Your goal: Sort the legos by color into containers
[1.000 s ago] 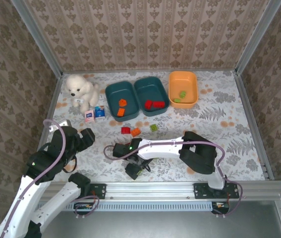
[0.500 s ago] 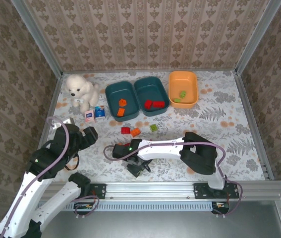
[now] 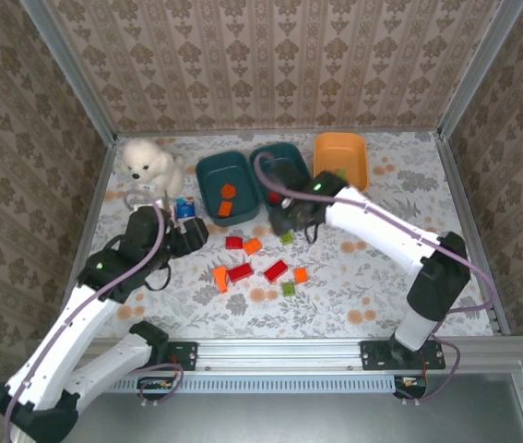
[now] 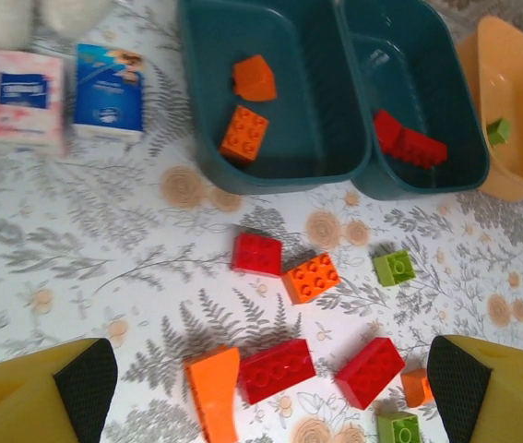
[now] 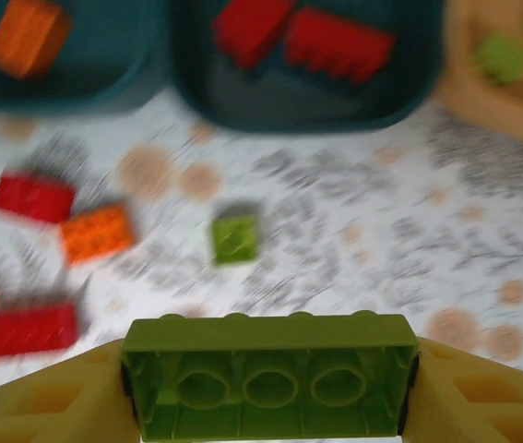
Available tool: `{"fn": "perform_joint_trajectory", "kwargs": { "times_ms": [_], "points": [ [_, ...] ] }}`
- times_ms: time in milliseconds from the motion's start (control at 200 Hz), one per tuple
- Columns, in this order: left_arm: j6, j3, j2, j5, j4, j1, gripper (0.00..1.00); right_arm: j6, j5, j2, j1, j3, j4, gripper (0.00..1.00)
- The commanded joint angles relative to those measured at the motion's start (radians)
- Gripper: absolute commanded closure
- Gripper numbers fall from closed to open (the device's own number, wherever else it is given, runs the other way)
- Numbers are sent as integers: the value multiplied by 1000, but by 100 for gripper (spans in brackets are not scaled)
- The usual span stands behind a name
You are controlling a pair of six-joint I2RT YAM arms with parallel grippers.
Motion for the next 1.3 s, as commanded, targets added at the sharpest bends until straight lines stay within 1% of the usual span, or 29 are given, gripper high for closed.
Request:
{"fn": "perform_joint_trajectory", "kwargs": {
  "times_ms": [0,145,230,295,395,510,780,1080,1295],
  "points": [
    [52,51,71,42,127,-28,9,-25,14,59,-120,62,-31,46],
    [87,96,195,77,207,-59,9,26,-26,169,-284,149,-4,46],
    [103,131,271,96,224,-68,8,70,-73,251,-347,212,11,46],
    [106,150,314,105,245,-71,8,102,-107,313,-375,259,30,46],
    [105,173,361,106,274,-74,8,145,-128,400,-400,325,69,47],
    [115,206,401,110,277,-76,8,173,-128,464,-424,375,137,47],
    [118,216,440,110,287,-74,8,139,-190,627,-455,526,222,46],
    [118,228,449,108,278,-66,8,170,-177,737,-510,645,215,45],
    [136,245,470,110,271,-63,8,198,-156,840,-518,765,112,45]
  ]
}}
